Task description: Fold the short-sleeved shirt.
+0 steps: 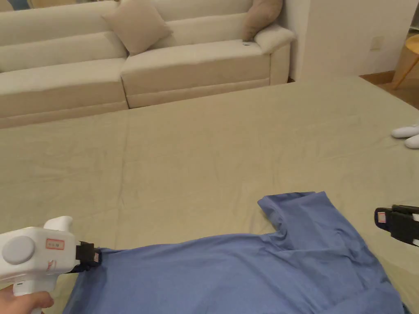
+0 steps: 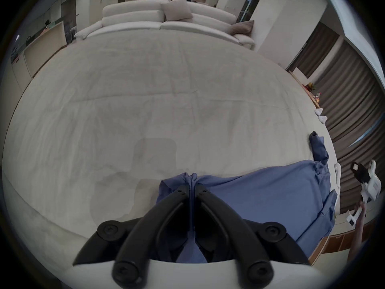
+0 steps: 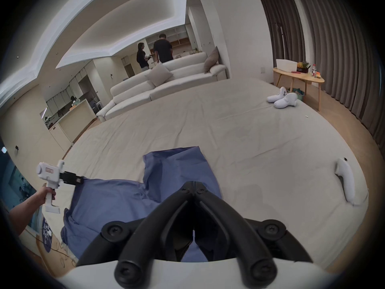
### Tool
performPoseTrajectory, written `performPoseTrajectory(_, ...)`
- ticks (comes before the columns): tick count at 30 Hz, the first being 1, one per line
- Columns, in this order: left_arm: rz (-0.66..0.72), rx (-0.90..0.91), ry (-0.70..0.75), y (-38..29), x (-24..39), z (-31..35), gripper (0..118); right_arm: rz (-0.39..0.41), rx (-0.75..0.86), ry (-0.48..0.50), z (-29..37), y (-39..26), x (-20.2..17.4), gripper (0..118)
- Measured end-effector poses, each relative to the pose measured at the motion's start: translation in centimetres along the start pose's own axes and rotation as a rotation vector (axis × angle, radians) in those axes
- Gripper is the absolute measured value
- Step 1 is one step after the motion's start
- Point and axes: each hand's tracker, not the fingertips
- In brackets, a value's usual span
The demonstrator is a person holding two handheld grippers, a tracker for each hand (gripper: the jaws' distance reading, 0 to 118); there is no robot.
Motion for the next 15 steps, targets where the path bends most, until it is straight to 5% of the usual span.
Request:
performPoseTrajectory(2, 0.01, 0.024, -0.017, 0.3, 0.0, 1.0, 3, -0.008, -0.044, 0.004, -2.7, 0.8, 0.9, 0)
performPoseTrajectory(3, 0.003, 0.038, -0.018, 0.2, 0.2, 1.4, 3, -0.04, -0.078, 0.021, -4.1, 1.2, 1.5, 15)
performPoseTrajectory(4, -0.041, 0.055, -0.01, 0.2, 0.5, 1.9, 3, -0.054, -0.138, 0.02, -5.3, 1.7, 1.6, 58)
performPoseTrajectory(5, -0.1, 0.054, 0.011, 0.1, 0.9, 2.3, 3, -0.061, -0.181, 0.011, -6.9, 2.1, 1.9, 114)
performPoseTrajectory(12, -0.079, 0.095, -0.019, 0.5, 2.1, 4.1, 3, -0.033, -0.379, -0.063, -16.9, 3.3, 2.6, 116)
performPoseTrajectory(13, -0.078, 0.093, -0.023, 0.6, 2.1, 3.9, 3, -0.041, -0.411, -0.026, -17.8, 3.1, 2.4, 114)
performPoseTrajectory(15, -0.081, 0.08, -0.01, 0.8, 1.9, 3.5, 3, -0.03, -0.444, 0.009, -19.1, 2.6, 1.6, 91)
